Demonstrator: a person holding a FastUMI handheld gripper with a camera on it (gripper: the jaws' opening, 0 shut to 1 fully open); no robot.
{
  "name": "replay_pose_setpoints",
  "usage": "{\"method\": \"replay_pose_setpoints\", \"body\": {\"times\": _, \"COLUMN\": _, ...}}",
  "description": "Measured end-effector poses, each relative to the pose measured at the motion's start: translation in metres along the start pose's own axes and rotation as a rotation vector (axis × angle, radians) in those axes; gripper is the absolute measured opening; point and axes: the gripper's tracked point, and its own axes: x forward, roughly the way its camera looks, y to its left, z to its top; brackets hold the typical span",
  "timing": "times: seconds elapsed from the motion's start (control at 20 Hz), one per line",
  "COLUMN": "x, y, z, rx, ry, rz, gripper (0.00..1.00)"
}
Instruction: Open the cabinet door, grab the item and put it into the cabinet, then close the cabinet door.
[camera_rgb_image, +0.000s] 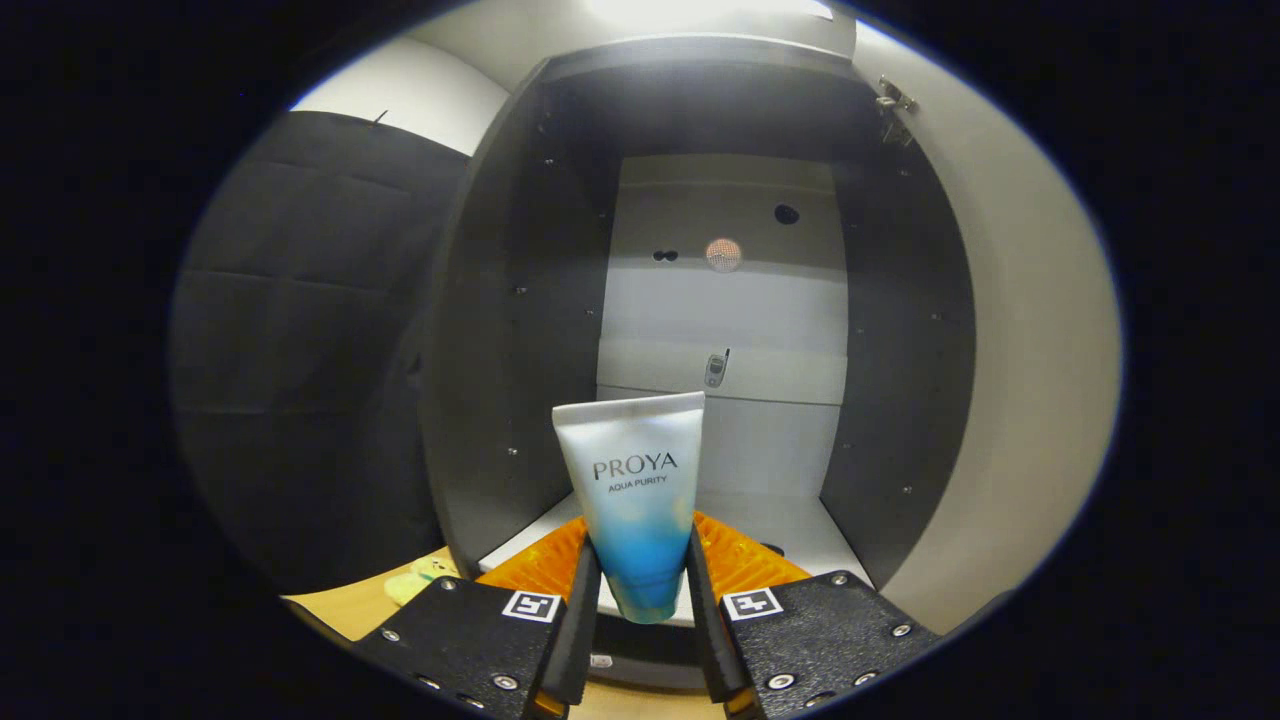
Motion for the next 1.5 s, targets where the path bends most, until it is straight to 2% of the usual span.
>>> {"method": "replay_pose_setpoints", "body": {"times": 0.15, "x": 0.041, "y": -0.012, "z": -0.009, "rx": 0.015, "ry": -0.004, "rz": -0.005, "gripper": 0.45}}
{"method": "replay_pose_setpoints", "body": {"times": 0.35, "x": 0.071, "y": -0.027, "z": -0.042, "rx": 0.076, "ry": 0.036, "rz": -0.025, "gripper": 0.45}}
{"method": "replay_pose_setpoints", "body": {"times": 0.5, "x": 0.083, "y": -0.034, "z": -0.062, "rx": 0.092, "ry": 0.053, "rz": -0.051, "gripper": 0.45}}
{"method": "replay_pose_setpoints", "body": {"times": 0.6, "x": 0.085, "y": -0.028, "z": -0.072, "rx": 0.109, "ry": 0.073, "rz": -0.036, "gripper": 0.45}}
{"method": "replay_pose_setpoints", "body": {"times": 0.75, "x": 0.087, "y": -0.026, "z": -0.071, "rx": 0.083, "ry": 0.054, "rz": -0.042, "gripper": 0.45}}
{"method": "replay_pose_setpoints", "body": {"times": 0.95, "x": 0.087, "y": -0.020, "z": -0.074, "rx": 0.125, "ry": 0.070, "rz": -0.027, "gripper": 0.55}}
{"method": "replay_pose_setpoints", "body": {"times": 1.1, "x": 0.077, "y": -0.018, "z": -0.066, "rx": 0.121, "ry": 0.058, "rz": -0.028, "gripper": 0.84}}
{"method": "replay_pose_setpoints", "body": {"times": 1.25, "x": 0.062, "y": -0.011, "z": -0.055, "rx": 0.106, "ry": 0.053, "rz": -0.029, "gripper": 0.91}}
{"method": "replay_pose_setpoints", "body": {"times": 1.5, "x": 0.017, "y": 0.003, "z": -0.033, "rx": 0.114, "ry": 0.043, "rz": -0.040, "gripper": 0.92}}
